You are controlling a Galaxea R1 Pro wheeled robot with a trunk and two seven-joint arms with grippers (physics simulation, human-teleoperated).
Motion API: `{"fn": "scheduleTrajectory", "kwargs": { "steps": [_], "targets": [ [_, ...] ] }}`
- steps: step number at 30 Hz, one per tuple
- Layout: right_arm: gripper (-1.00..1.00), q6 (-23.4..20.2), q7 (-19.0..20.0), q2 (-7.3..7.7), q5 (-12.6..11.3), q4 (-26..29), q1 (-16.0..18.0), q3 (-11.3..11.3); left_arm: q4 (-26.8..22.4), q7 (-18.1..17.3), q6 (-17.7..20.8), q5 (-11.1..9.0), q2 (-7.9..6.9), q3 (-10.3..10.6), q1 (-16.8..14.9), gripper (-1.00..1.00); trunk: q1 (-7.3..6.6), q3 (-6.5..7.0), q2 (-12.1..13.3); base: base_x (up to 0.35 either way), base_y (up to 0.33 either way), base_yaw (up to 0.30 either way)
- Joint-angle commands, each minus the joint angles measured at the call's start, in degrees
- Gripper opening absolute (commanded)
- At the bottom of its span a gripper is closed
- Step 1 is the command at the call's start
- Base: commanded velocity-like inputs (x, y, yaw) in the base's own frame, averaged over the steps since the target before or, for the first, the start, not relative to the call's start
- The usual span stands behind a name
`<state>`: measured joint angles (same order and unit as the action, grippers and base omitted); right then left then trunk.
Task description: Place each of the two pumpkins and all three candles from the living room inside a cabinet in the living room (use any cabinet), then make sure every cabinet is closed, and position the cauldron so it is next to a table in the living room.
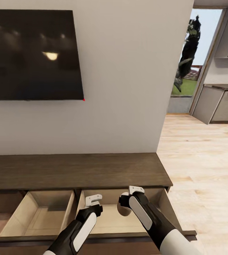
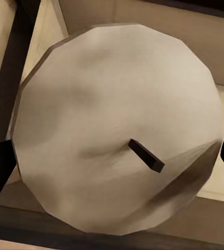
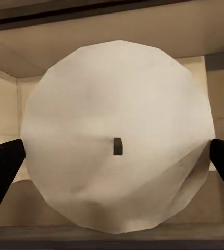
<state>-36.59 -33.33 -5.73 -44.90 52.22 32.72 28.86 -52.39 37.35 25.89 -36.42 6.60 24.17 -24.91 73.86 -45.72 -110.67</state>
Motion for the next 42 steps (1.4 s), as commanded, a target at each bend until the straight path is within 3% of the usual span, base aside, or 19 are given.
{"fn": "scheduleTrajectory", "kwargs": {
  "steps": [1, 7, 33, 42],
  "targets": [
    [-1.0, 0.0, -0.6, 0.02, -0.5, 0.1, 0.1, 0.1, -0.1, 0.5, 0.0, -0.4, -0.06, 0.2, 0.0, -1.0, 0.22, -0.24, -0.4, 0.0, 0.0, 0.0],
    [-1.0, 0.0, -0.6, 0.02, -0.5, 0.1, 0.1, 0.2, 0.0, 0.4, -0.1, -0.5, -0.13, 0.2, 0.0, -1.0, 1.54, -1.32, -2.9, 0.0, 0.0, 0.0],
    [-1.0, -0.1, -0.6, 0.02, -0.5, -1.8, 0.1, 0.2, 0.0, 0.4, -0.1, -0.5, -0.18, 0.3, 0.0, -1.0, 1.54, -1.32, -2.9, 0.076, 0.005, 0.0],
    [-1.0, -0.1, -0.6, 0.02, -0.5, -1.9, 0.1, 0.2, 1.6, 0.4, -0.1, -0.5, -0.18, 0.3, 0.0, -1.0, 3.51, -2.93, -6.5, 0.002, 0.0, 0.0]
  ]
}}
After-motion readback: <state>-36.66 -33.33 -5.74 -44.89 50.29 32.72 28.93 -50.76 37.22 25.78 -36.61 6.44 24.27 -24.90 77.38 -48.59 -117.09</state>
